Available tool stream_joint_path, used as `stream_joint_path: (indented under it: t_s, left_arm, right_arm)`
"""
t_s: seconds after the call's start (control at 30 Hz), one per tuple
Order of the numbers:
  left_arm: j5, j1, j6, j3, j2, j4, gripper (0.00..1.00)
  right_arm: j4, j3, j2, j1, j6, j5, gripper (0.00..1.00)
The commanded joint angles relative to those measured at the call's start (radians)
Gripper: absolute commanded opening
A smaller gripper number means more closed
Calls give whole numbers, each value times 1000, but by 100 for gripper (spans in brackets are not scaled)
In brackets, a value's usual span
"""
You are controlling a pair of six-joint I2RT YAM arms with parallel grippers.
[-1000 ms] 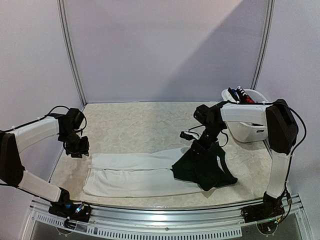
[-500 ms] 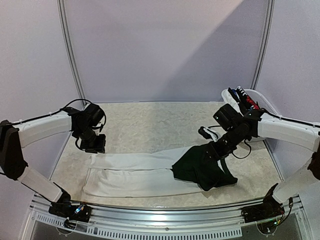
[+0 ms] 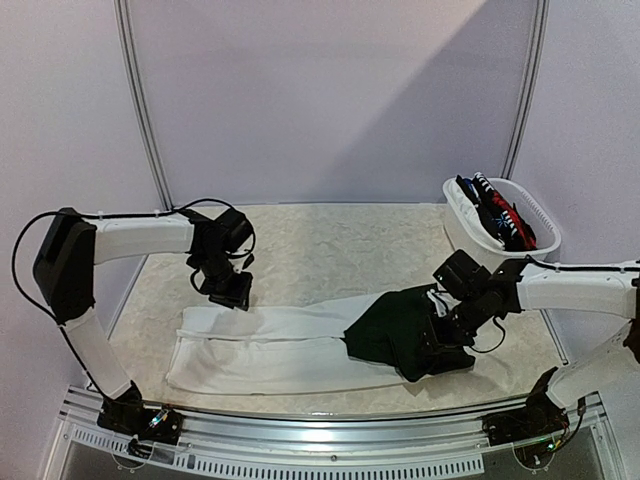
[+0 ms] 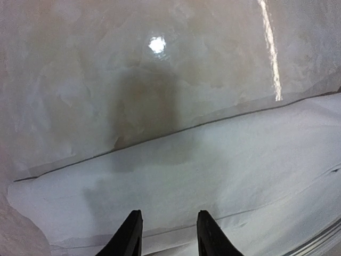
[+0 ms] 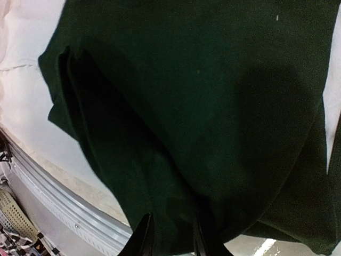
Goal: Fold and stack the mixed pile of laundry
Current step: Rotate the rectangle-folded T-shirt at the center of the board.
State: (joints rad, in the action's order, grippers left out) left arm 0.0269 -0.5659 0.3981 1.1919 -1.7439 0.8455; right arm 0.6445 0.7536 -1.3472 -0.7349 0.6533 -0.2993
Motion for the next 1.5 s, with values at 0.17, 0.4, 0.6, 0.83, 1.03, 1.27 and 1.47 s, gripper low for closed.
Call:
stream_joint_path:
  t_s: [0.17, 0.4, 0.6, 0.83, 1.03, 1.27, 1.47]
  left_arm:
    - [9, -12, -35, 19, -107, -4, 35]
    - [-23, 4, -21, 8, -156, 14, 34]
    - [-23, 39, 2, -41, -150, 13, 34]
    - [2, 52, 46, -113, -131, 16, 34]
    - [52, 52, 97, -159, -126, 8, 33]
    - [163, 46, 194, -224, -97, -17, 33]
    - [260, -3, 306, -279, -79, -70, 33]
  right_arm:
    - [-91, 5, -194, -6, 92, 4, 21]
    - [-2, 139, -375, -1, 47, 51, 16]
    - [67, 288, -522, 43, -10, 54, 13]
    - [146, 539, -695, 108, -98, 44, 13]
    - [215, 830, -878, 157, -145, -8, 13]
    - [309, 1209, -1088, 201, -159, -84, 13]
    - [322, 1395, -1226, 228, -115, -165, 13]
